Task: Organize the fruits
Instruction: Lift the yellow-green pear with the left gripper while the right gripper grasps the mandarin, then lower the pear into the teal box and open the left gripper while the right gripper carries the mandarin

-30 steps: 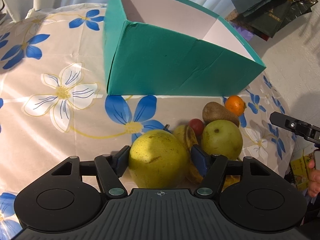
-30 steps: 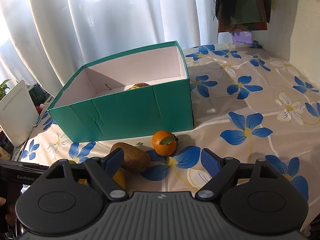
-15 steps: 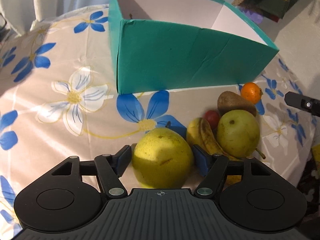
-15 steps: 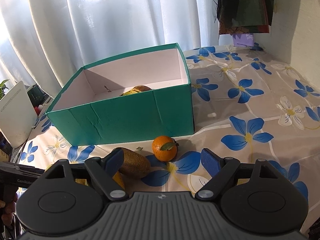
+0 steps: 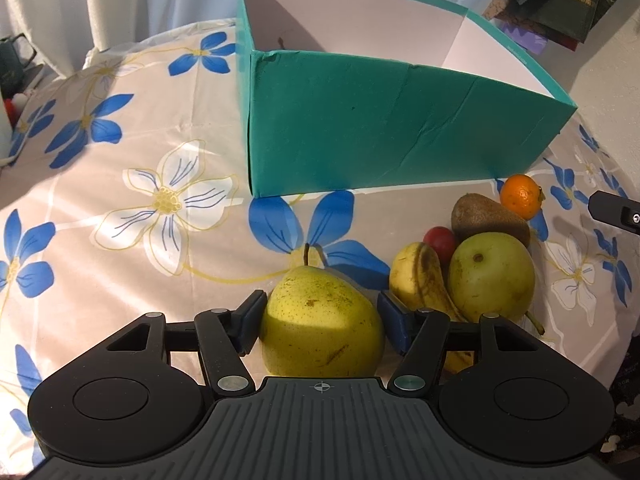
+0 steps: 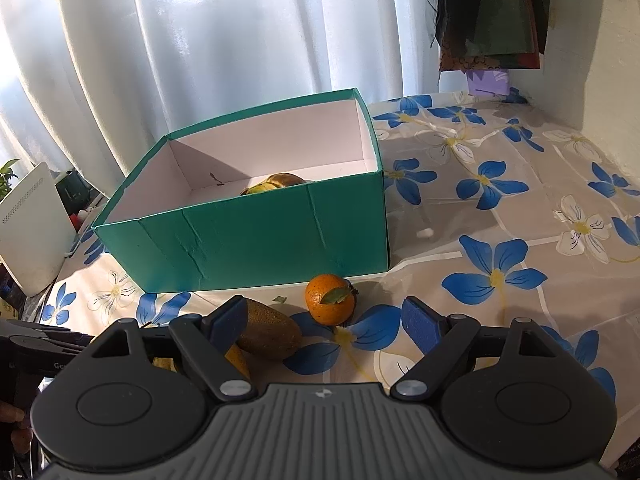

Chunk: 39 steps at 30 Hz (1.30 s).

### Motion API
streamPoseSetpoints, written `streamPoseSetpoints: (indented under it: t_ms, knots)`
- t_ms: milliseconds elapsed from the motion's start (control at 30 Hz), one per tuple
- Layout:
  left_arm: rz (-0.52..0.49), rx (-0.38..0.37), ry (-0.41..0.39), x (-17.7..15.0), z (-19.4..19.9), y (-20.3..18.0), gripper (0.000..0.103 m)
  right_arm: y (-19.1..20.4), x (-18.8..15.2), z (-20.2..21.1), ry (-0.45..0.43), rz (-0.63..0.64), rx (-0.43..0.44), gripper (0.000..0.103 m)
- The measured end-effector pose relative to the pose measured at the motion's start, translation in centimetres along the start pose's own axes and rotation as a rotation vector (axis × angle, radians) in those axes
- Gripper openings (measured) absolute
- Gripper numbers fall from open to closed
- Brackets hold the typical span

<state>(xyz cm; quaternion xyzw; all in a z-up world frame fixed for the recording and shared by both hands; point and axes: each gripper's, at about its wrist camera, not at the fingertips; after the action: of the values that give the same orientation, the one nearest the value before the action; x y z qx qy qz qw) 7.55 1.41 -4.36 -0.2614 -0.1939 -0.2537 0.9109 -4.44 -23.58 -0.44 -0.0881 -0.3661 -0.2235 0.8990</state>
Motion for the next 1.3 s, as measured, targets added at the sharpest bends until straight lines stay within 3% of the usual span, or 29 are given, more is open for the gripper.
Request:
streamPoseSetpoints:
  t_ms: [100, 433, 500, 633, 767, 1067, 1300]
  knots:
    - [0.020, -0.019, -0.039, 0.0, 1.4, -0.3, 0.066, 0.0, -0.1, -0.1, 0.004, 0.011, -0.005, 0.085]
    - [-0.055, -0.032, -0.151, 1.3, 5.1, -4.3, 0.066, 0.8, 0.7, -2.2, 0.005, 0.046, -0.027, 0.084]
    - [-0.076, -0.026, -0.166, 1.4, 5.5, -5.1, 0.066, 1.2, 1.1, -3.1, 0.005, 0.050, -0.026, 0.080]
    - [-0.100, -0.024, -0.175, 1.5, 5.9, -6.1, 0.066, 2.3, 1.5, -6.0, 0.047, 0.092, -0.039, 0.058]
    - [-0.113, -0.029, -0.176, 1.4, 6.1, -6.8, 0.066, 2.8, 1.2, -8.0, 0.096, 0.112, -0.049, 0.047]
    - [-0.119, -0.012, -0.177, 1.7, 6.3, -7.5, 0.066, 3.5, 0.4, -8.5, 0.069, 0.145, -0.052, 0.039]
    - [-0.146, 0.014, -0.227, 4.0, 7.0, -8.5, 0.066, 1.3, 0.8, -4.6, -0.013, 0.060, -0.053, 0.039]
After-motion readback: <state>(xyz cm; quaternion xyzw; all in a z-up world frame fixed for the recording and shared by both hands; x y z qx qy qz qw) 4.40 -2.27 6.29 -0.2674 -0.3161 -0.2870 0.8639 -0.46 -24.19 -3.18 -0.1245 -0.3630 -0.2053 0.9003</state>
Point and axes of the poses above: each gripper's, at about its wrist camera, not at the fingertips, and z roughly against the way its jaws point, y to its left, x to its top, and after that the axes turned 15 degrees about -x, right-handed
